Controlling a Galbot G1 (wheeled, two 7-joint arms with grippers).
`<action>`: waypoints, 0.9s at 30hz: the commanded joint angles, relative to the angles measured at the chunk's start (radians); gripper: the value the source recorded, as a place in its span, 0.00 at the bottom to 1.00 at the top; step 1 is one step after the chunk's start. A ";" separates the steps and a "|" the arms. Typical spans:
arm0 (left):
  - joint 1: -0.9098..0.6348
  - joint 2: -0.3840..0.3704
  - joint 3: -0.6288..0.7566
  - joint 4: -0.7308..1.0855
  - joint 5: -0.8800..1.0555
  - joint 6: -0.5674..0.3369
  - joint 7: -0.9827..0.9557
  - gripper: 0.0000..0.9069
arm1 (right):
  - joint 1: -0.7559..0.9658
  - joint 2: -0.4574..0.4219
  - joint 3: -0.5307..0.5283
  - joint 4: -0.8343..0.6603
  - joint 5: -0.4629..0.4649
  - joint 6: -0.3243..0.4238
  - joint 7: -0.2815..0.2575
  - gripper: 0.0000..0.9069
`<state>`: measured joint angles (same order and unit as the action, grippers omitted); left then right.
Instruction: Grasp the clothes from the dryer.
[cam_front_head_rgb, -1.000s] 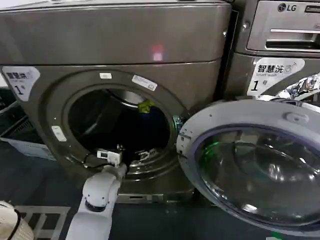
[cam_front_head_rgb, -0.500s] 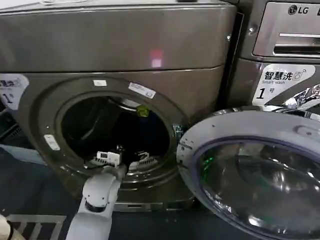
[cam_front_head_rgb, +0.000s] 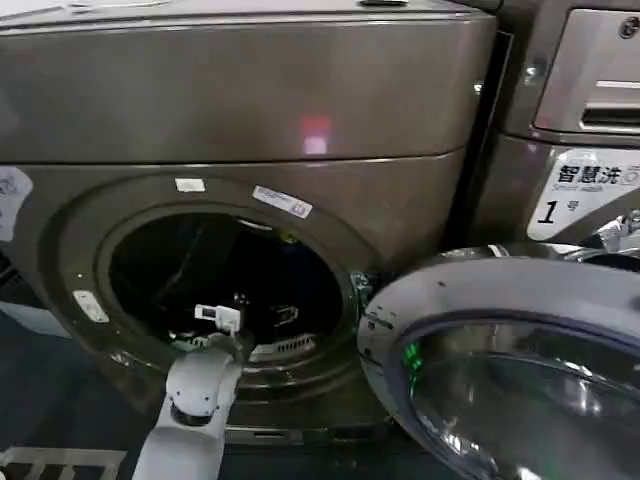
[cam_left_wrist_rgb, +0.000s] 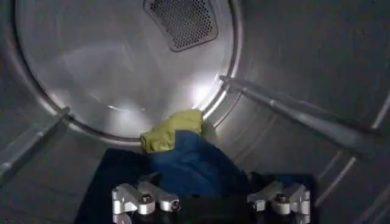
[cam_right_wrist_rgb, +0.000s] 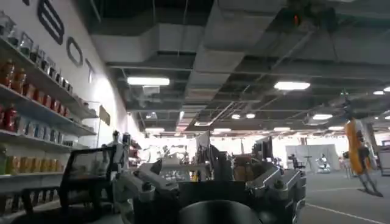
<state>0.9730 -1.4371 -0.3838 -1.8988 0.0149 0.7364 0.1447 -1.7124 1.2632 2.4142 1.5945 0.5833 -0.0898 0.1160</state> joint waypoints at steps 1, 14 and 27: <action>-0.013 -0.004 0.002 0.040 -0.002 0.049 -0.018 1.00 | 0.002 -0.003 -0.001 -0.001 -0.001 0.005 0.002 1.00; -0.200 -0.038 0.004 0.226 -0.039 0.049 -0.038 1.00 | 0.011 -0.007 -0.024 0.007 -0.002 0.006 0.003 1.00; -0.406 -0.052 0.006 0.597 -0.010 -0.040 -0.070 1.00 | 0.012 -0.010 -0.028 0.004 -0.005 0.011 0.002 1.00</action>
<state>0.7029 -1.4855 -0.3766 -1.5308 -0.0008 0.7364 0.0857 -1.6994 1.2548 2.3861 1.6003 0.5789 -0.0805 0.1183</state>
